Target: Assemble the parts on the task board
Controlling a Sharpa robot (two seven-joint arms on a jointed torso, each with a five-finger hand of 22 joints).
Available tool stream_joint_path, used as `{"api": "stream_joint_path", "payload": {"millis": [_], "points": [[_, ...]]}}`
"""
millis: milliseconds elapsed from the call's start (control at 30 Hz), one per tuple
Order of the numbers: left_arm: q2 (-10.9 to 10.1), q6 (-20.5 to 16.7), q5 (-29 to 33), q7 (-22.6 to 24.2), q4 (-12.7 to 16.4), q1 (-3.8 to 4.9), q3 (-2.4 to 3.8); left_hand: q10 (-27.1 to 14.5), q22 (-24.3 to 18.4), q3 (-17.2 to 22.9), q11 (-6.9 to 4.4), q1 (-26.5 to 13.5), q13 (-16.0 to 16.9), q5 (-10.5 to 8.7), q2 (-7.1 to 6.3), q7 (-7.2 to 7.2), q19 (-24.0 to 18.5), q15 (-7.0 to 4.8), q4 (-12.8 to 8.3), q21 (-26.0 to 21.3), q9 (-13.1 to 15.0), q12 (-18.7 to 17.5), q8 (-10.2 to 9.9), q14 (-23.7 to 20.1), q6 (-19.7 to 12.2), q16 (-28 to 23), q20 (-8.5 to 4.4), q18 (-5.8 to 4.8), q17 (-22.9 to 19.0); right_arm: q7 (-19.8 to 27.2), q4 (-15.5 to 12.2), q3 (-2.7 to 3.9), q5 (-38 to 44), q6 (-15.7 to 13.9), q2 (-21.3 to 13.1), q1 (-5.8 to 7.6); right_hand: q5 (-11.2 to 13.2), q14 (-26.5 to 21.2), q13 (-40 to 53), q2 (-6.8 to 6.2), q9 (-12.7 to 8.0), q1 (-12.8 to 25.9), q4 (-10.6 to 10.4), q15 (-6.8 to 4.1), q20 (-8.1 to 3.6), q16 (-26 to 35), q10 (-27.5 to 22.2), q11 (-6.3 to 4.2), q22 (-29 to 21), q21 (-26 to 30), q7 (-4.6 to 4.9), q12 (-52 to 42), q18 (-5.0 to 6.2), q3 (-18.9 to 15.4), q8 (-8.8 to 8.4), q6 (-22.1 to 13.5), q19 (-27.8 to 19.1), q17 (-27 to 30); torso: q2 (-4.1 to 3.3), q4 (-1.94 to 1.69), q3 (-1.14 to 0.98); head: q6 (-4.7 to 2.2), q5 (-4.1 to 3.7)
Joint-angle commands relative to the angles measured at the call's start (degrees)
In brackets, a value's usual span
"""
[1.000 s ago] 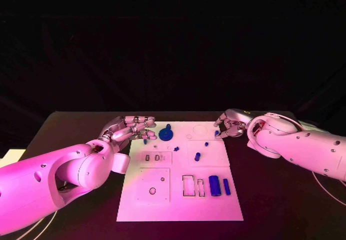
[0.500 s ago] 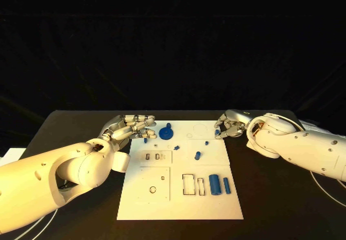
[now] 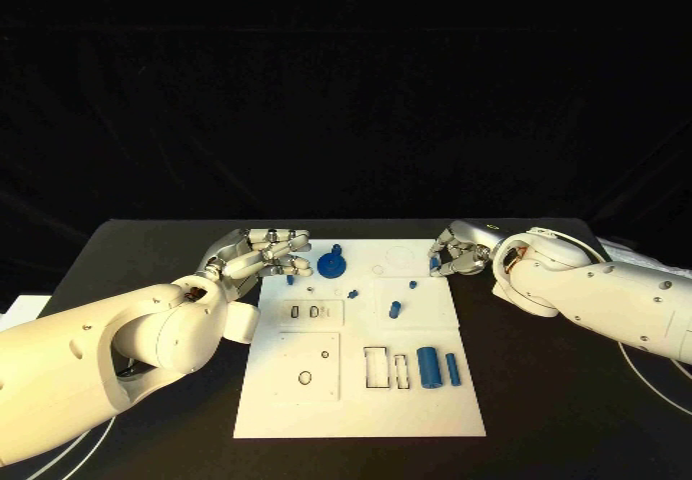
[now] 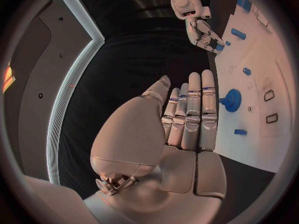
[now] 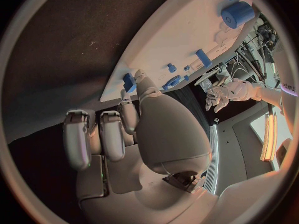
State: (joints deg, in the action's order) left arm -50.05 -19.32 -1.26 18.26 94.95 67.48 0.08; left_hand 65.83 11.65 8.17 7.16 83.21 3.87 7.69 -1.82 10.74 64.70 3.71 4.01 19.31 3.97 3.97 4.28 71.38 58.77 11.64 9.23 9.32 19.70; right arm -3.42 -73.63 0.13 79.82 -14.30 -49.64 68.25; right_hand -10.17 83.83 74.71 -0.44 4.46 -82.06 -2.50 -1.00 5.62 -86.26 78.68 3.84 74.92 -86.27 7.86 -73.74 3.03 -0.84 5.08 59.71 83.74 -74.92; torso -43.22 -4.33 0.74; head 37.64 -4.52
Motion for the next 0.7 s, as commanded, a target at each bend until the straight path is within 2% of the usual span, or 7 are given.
{"api": "stream_joint_path", "payload": {"millis": [33,267,300,367,700], "points": [[0.2,1.1,0.0,0.1,0.0,-0.01,0.03,0.0,0.1,0.3,0.27,-0.5,-0.1,-0.24,-0.29,0.24,-0.2,0.01,0.1,0.2,-0.1,-0.3,-0.2,-0.4,0.2,-0.2,0.06,0.76,0.1,1.1,0.0,-0.06,-0.1,0.4,0.1,-0.29,0.7,4.9,-0.1,1.01,0.0,-0.1,0.2,-0.18,-0.35,-0.2,1.4,-1.03,7.8,-0.2,-0.11,-0.2,-1.17,0.5,0.20,0.6,1.0,-9.2,0.00,-0.01,0.05,0.09,-0.11],[0.2,1.1,0.0,0.0,-0.1,-0.04,0.03,-0.1,0.1,0.3,0.29,-0.5,-0.1,-0.24,-0.30,0.27,-0.2,0.03,0.1,0.2,-0.1,-0.3,-0.2,-0.5,0.1,-0.2,0.06,0.75,0.1,1.3,0.2,-0.06,-0.2,0.6,0.1,-0.39,2.8,4.9,0.1,2.09,-0.1,-0.6,0.7,-0.33,-0.51,-0.3,1.4,-1.20,7.8,-0.2,-0.30,-0.3,-1.18,1.6,0.10,1.3,1.0,-9.3,0.03,-0.07,0.08,0.13,-0.19],[0.2,1.1,0.0,0.0,-0.1,-0.05,0.03,-0.1,0.1,0.3,0.29,-0.5,-0.1,-0.24,-0.30,0.27,-0.2,0.03,0.1,0.2,-0.1,-0.3,-0.2,-0.5,0.1,-0.2,0.06,0.75,0.1,1.3,0.3,-0.06,-0.2,0.7,0.2,-0.40,4.1,4.9,0.2,2.73,-0.1,-1.0,0.9,-0.39,-0.59,-0.3,1.4,-1.27,7.8,-0.2,-0.32,-0.3,-1.17,2.3,0.04,1.5,1.0,-9.3,0.03,-0.07,0.07,0.16,-0.17],[0.2,1.1,0.0,0.0,-0.1,-0.05,0.03,-0.1,0.1,0.3,0.29,-0.5,-0.1,-0.24,-0.30,0.27,-0.2,0.03,0.1,0.2,-0.1,-0.3,-0.2,-0.5,0.1,-0.2,0.06,0.75,0.1,1.4,0.3,-0.06,-0.2,0.8,0.2,-0.41,4.7,5.0,0.2,3.09,-0.2,-1.2,1.2,-0.41,-0.61,-0.3,1.4,-1.28,7.8,-0.2,-0.37,-0.3,-1.18,2.8,-0.04,1.6,1.0,-9.4,0.03,-0.08,0.08,0.18,-0.15],[0.3,1.0,0.0,0.0,-0.2,-0.10,0.02,-0.1,0.1,0.3,0.29,-0.5,-0.1,-0.24,-0.30,0.27,-0.2,0.03,0.1,0.2,-0.1,-0.3,-0.2,-0.5,0.1,-0.2,0.06,0.75,0.1,1.4,0.4,-0.06,-0.4,0.9,0.3,-0.52,5.5,5.0,0.5,4.01,-0.2,-1.5,1.8,-0.53,-0.69,-0.4,1.4,-1.47,8.0,-0.3,-0.63,-0.4,-1.20,4.3,0.09,2.6,1.0,-9.4,0.09,-0.10,0.08,0.36,0.26]]}}
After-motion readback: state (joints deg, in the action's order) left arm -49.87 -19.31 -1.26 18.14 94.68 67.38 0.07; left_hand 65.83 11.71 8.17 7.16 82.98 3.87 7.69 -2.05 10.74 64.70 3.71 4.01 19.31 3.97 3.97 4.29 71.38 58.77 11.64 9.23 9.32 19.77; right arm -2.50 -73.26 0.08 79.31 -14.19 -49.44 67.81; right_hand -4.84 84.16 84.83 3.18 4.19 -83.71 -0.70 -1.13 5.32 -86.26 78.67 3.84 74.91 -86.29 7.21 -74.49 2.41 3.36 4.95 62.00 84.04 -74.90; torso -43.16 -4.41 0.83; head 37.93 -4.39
